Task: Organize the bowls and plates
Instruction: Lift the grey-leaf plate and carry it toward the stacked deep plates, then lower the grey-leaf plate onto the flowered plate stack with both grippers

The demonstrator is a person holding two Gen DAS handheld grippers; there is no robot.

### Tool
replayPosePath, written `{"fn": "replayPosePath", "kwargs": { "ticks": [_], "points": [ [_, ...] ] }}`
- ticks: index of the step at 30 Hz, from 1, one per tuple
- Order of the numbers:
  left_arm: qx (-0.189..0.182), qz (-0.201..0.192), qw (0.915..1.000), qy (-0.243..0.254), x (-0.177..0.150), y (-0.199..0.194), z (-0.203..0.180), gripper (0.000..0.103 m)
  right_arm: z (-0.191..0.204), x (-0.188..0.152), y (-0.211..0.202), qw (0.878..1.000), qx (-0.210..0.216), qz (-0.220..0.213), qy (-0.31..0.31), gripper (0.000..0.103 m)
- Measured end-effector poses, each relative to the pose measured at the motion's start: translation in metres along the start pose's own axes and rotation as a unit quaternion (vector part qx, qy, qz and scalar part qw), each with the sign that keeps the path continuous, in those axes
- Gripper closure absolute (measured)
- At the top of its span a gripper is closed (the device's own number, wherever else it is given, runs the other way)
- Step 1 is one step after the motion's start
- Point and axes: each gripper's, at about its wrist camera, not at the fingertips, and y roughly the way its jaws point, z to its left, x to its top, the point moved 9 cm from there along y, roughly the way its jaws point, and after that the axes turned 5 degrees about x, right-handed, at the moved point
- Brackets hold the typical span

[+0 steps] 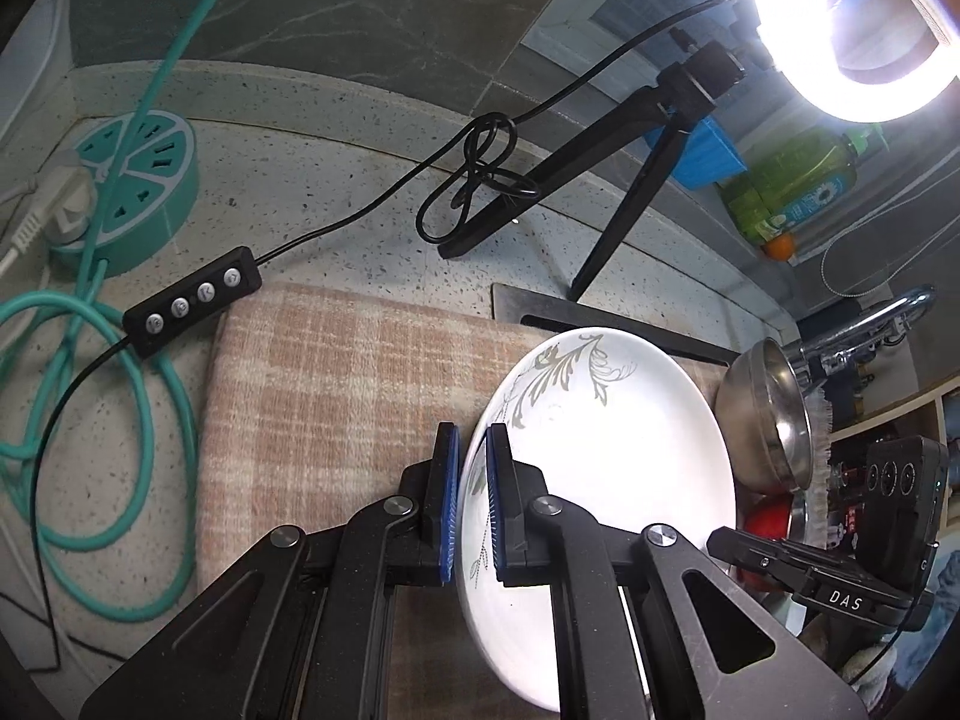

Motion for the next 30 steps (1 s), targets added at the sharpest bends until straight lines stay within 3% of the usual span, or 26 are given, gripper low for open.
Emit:
{"fn": "replayPosePath", "kwargs": {
  "ticks": [17, 30],
  "points": [
    [-0.023, -0.030, 0.9991, 0.017, -0.038, -0.048, -0.037, 0.096, -0.003, -0.044, -0.040, 1.000, 0.014, -0.009, 0.000, 0.091],
    [-0.041, -0.023, 0.9985, 0.028, -0.079, -0.056, -0.067, 0.096, -0.023, -0.085, -0.073, 1.000, 0.014, -0.017, 0.013, 0.091]
  ]
}}
